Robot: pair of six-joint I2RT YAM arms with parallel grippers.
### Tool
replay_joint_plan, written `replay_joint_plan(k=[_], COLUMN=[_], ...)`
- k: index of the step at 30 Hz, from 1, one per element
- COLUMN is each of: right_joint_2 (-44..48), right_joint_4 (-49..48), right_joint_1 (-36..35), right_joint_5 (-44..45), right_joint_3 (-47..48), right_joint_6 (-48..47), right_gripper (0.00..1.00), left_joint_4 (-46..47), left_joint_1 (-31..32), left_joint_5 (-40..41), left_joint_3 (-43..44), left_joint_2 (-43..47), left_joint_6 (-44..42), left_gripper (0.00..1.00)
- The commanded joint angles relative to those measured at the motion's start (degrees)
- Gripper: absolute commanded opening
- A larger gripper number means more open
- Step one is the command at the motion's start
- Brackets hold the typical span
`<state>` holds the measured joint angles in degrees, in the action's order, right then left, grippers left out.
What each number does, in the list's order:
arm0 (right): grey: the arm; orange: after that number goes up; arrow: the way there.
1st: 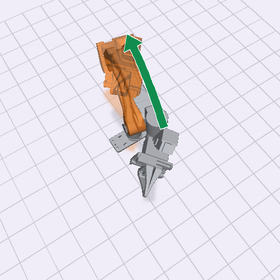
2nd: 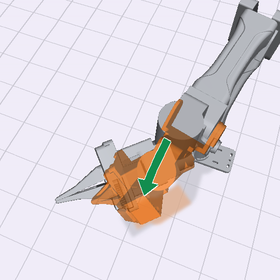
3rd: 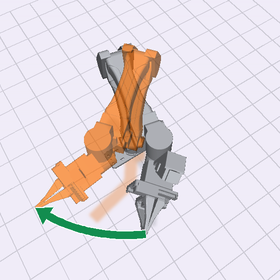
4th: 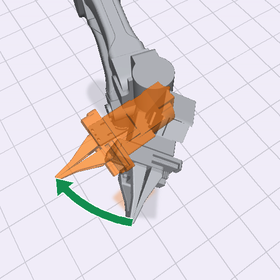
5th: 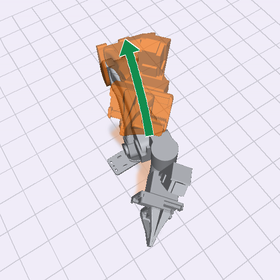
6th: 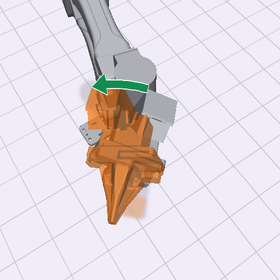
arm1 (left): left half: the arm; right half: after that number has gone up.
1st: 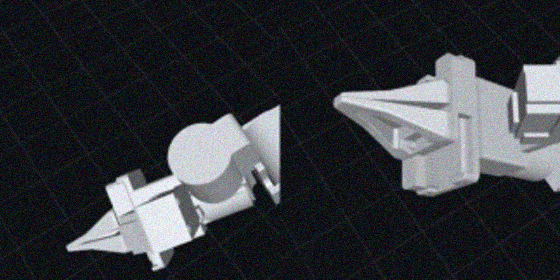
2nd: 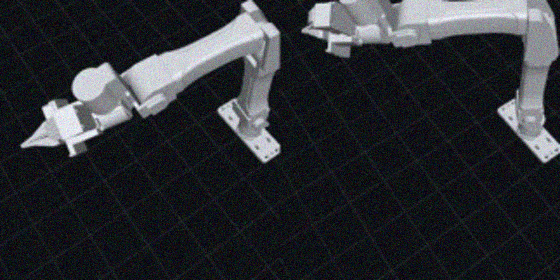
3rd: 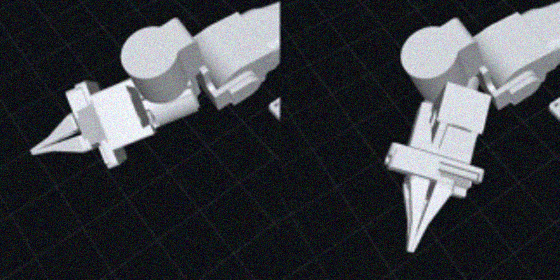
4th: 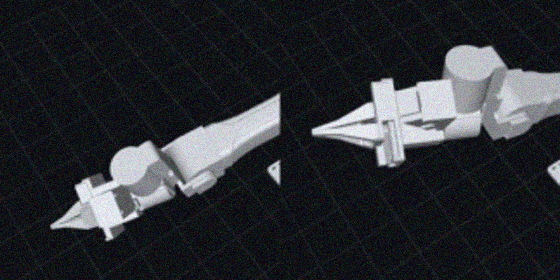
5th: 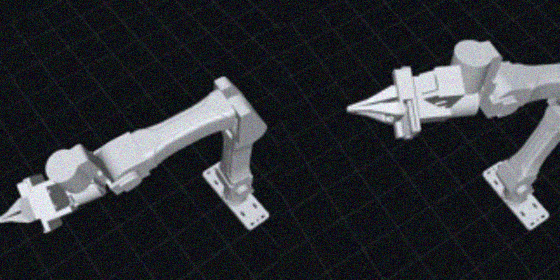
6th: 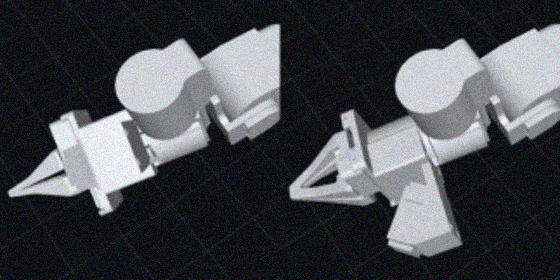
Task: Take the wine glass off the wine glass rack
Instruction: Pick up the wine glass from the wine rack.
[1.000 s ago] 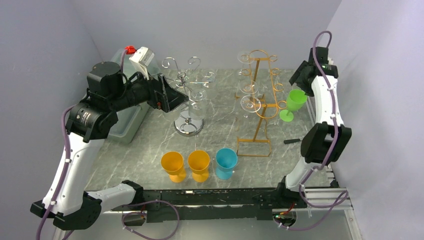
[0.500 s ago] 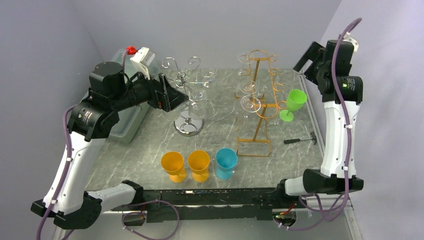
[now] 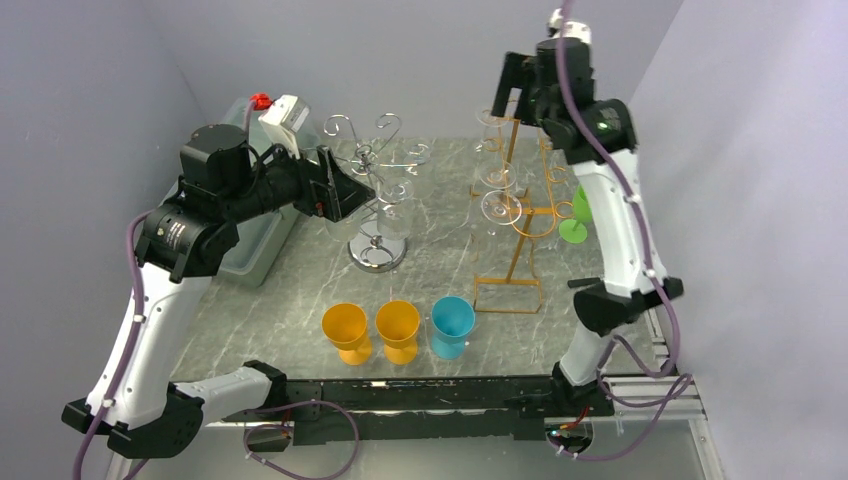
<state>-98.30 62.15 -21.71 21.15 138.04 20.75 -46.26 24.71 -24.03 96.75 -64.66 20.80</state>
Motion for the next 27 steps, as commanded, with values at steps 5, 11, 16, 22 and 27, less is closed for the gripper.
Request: replay_joint_plan(k=[5,11,16,22,27], right_joint_2=[-8.78,-9.78,-10.51,-12.52,-14.59], right_joint_4=[-3.72,-7.30,-9.26,-11.28,-12.04], right_joint_1=[-2.62,-3.11,-3.81,-3.82,-3.77], right_joint_5=[3.05,3.81,4.42,3.79,2.46], right_joint_3=[2.69,0.02,-0.54,0.21,1.20], right_joint_6=[-8.36,-10.55,-11.88,-13.22,-13.35], right_gripper=[1.00,1.00,1.00,1.00,1.00], left_joint_4=[-0.76,-0.64,-0.50,-0.50,-0.81], left_joint_1=[-0.10,-0.12,-0.10,-0.10,-0.10], left_joint_5=[1.86,1.89,1.80,1.80,2.02], left_joint_3=[1.11,0.81,0.79,0.85,1.07], left_joint_2=[0.39,0.18,-0.18,-0.42,-0.38], left_joint_6=[-0.01,-0.05,-0.14,-0.06,-0.20], left_gripper=[1.00,0.99,0.99,0.99,1.00])
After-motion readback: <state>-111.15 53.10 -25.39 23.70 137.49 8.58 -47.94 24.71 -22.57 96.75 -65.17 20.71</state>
